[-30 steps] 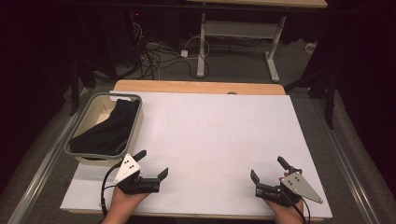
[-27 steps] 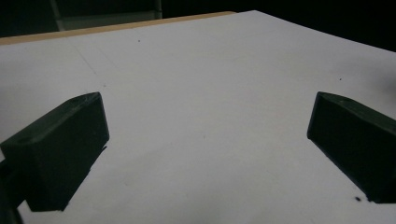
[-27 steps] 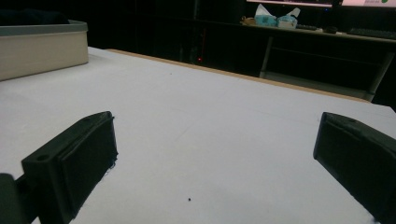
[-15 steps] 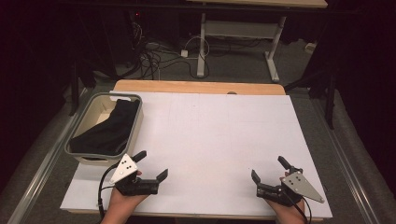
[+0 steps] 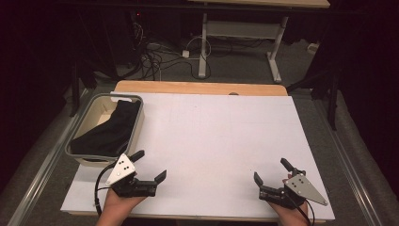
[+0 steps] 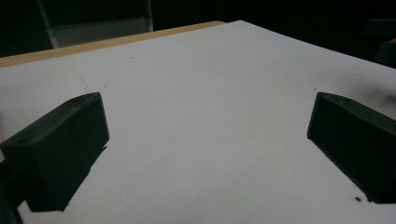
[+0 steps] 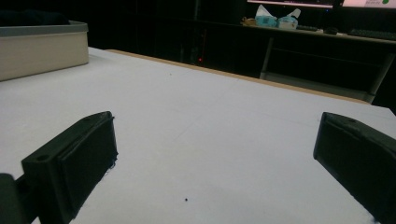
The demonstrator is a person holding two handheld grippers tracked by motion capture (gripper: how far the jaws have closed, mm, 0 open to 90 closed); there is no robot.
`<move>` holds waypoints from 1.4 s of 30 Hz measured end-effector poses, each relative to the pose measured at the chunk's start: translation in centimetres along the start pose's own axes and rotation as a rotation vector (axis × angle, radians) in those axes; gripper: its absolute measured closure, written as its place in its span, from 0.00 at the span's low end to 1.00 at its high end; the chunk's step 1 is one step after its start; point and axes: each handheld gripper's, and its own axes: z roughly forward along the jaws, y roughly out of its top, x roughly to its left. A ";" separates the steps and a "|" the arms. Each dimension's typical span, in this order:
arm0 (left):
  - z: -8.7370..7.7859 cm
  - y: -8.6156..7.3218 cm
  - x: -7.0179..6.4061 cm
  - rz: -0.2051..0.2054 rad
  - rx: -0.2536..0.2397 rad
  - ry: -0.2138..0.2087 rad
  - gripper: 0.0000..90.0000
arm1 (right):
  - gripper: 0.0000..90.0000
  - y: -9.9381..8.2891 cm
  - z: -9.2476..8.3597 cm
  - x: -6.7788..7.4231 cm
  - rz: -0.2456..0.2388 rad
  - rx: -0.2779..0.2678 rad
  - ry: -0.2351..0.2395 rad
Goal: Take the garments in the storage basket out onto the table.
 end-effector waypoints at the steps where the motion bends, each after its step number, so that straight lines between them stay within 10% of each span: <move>1: -0.3 0.1 0.3 -0.005 0.001 0.004 0.00 | 0.00 0.0 0.0 0.0 -0.001 0.000 0.001; 42: -6.9 -0.8 8.3 -0.070 -0.005 0.206 0.00 | 0.00 -0.1 0.0 -0.1 -0.017 0.011 0.002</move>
